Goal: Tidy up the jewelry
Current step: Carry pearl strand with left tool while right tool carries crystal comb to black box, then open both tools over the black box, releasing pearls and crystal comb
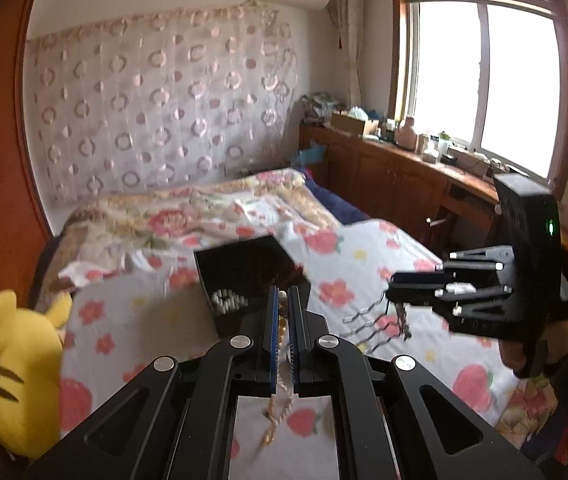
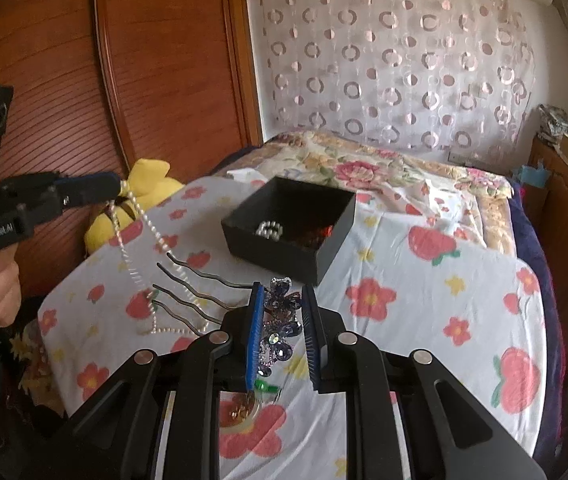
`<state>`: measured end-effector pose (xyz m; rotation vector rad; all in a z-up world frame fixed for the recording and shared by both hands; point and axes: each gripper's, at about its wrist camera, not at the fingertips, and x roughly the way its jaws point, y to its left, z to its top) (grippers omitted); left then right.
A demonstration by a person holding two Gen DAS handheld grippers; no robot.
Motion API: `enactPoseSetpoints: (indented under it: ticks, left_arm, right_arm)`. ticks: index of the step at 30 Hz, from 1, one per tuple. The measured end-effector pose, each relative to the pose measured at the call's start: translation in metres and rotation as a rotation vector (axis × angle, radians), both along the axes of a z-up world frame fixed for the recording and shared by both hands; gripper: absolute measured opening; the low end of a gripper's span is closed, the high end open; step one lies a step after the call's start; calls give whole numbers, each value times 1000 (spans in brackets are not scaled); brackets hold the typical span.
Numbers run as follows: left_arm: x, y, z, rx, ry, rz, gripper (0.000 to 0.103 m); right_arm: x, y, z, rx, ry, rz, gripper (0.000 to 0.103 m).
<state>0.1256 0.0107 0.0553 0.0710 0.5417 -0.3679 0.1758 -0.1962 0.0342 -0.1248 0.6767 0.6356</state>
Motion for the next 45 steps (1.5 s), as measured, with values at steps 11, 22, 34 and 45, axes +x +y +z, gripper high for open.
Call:
enactPoseSetpoints:
  ticks: [11,22,34,45]
  left_arm:
    - [37,-7,61,9,-81,39,4]
    - [86,-7,91,16,-99,68,4]
    - [165,10,9,19,45,61,4]
    - [197,21,-54,26,132,56,4]
  right_arm:
    - [29,8,30,-6,-60,-33,21]
    - [79,23,36,4,-56,-33,21]
    - [154,62,-27,-72,7,18,21]
    - [188,76,-63,-80,61,39,23]
